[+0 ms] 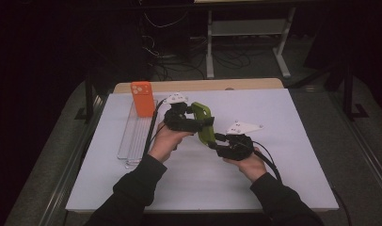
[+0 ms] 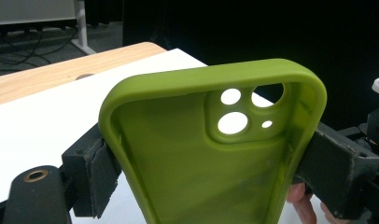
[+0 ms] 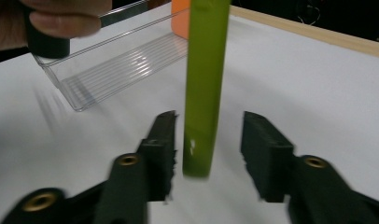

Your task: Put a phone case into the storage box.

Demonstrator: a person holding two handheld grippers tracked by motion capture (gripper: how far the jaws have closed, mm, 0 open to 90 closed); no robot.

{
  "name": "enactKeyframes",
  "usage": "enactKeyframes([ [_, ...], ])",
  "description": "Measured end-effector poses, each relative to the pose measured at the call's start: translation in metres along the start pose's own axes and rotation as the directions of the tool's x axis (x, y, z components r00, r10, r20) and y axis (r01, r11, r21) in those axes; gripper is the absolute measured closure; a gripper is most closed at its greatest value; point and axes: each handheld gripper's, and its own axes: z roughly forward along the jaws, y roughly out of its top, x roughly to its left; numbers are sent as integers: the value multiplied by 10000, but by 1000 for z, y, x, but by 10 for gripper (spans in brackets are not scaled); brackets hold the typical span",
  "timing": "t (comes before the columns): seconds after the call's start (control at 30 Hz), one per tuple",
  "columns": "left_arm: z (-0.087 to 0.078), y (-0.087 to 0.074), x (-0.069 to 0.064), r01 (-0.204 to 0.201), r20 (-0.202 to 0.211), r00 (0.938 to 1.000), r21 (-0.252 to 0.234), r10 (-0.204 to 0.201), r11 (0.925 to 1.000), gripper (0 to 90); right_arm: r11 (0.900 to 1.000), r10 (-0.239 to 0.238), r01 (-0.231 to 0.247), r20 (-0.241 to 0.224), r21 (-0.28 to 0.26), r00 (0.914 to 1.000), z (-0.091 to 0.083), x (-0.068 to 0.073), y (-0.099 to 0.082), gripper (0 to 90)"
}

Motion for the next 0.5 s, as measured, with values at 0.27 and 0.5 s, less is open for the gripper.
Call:
enactKeyframes([
  [0.27,-29,15,22,-272,-986,9948,-67,264,9996,148,9957,-74,39,373,928,9993,-16,-12,-11,155],
  [0.5,-64,29,48,-220,-2053,9786,-439,126,9988,148,9848,48,-158,637,1732,9980,-30,-24,-31,0],
])
